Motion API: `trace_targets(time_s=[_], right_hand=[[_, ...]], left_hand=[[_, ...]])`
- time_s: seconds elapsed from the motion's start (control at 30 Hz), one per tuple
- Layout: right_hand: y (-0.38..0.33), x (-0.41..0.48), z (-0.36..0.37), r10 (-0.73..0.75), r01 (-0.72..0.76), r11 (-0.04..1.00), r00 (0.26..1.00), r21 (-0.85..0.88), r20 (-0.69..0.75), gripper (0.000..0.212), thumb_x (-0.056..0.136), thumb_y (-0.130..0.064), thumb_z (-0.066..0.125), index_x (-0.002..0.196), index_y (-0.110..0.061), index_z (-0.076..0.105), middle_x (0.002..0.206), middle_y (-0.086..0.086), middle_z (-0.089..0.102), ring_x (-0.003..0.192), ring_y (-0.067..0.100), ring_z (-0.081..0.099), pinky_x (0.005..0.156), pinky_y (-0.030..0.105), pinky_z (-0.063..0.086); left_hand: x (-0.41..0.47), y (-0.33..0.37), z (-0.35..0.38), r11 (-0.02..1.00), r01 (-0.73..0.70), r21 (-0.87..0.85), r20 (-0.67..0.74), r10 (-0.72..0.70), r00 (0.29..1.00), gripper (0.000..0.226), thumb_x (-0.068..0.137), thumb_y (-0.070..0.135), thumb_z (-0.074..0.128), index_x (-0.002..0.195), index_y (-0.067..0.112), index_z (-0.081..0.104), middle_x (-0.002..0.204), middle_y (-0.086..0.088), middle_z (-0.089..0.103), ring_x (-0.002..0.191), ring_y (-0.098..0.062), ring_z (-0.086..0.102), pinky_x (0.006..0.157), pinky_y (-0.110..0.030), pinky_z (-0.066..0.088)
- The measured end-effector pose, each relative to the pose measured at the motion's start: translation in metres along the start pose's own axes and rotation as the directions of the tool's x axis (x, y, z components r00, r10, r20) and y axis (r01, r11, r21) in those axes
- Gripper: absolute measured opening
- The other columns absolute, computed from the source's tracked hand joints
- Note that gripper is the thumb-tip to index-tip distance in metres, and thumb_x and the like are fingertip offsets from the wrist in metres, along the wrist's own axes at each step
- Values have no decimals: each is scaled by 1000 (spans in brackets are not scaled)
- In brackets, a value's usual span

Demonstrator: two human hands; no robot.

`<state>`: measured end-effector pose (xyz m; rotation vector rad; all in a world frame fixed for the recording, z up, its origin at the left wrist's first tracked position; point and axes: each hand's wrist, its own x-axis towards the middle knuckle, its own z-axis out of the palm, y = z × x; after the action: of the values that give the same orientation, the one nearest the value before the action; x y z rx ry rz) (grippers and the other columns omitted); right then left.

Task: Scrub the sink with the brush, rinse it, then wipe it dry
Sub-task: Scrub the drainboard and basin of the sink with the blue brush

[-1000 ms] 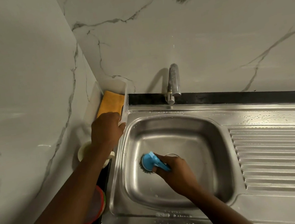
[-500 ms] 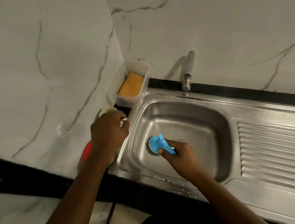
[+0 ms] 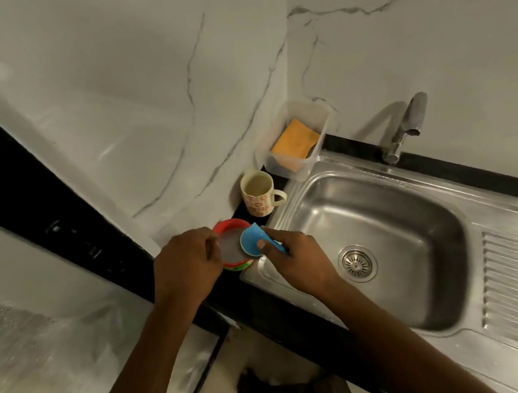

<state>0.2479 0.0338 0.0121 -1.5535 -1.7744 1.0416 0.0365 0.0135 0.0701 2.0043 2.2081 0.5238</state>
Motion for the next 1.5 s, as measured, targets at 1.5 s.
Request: trace_targets(time_s=[1.5], right_hand=[[78,54,22,318,-320,947,936,9,-149,45,98,-43,68,142,-45,59,109,-5,77,80,3,68,62,16,47]], left_hand=[[20,10,42,991,-116,-64,129,123,984,10,93,29,72,100,23,77,85,5,76,68,-11,69,56,-11,34]])
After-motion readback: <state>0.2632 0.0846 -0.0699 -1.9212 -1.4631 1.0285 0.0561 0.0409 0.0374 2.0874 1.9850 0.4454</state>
